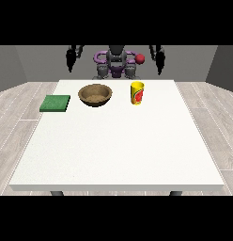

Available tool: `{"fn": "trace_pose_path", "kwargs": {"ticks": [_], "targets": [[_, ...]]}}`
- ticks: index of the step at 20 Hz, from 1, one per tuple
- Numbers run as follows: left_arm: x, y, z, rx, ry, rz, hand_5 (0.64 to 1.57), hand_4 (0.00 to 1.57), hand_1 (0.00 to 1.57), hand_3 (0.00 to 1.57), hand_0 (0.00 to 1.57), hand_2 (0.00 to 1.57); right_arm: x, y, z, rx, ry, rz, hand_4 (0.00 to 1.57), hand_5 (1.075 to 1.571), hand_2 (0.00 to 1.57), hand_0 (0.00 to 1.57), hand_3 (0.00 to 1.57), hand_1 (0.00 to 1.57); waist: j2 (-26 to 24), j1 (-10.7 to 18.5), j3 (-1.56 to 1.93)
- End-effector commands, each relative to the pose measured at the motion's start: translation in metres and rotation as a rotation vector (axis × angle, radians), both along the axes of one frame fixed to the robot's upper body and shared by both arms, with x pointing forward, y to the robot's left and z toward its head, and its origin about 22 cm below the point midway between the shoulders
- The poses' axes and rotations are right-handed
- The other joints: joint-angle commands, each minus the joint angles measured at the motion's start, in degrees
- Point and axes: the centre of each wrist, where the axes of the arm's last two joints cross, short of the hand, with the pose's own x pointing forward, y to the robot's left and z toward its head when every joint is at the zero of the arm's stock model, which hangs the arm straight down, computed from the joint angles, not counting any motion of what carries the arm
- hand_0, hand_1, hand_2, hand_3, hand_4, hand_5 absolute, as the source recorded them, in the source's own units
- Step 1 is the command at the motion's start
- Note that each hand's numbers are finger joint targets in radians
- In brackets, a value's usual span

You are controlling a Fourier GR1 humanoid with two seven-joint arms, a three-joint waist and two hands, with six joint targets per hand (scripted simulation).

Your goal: Pick the cup and pour the ball into the bowl, then pick the bowl and place it on the pad

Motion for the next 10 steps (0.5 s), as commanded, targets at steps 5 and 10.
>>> {"fn": "trace_pose_path", "kwargs": {"ticks": [5,10], "targets": [[0.001,0.006,0.029,0.03,-0.01,-0.005,1.557,0.0,0.0,0.0,0.0,0.0,0.001,-0.013,0.03,-0.056,-0.008,0.0,0.0,1.569,0.0,0.0,0.0,0.0,-14.97,-0.19,1.38],[0.01,0.009,0.066,-0.123,-0.028,0.043,1.558,0.0,0.0,0.0,0.0,0.0,-0.016,-0.079,0.044,0.009,0.039,0.075,0.0,1.569,0.0,0.0,0.0,0.0,-12.45,-2.07,1.89]]}}
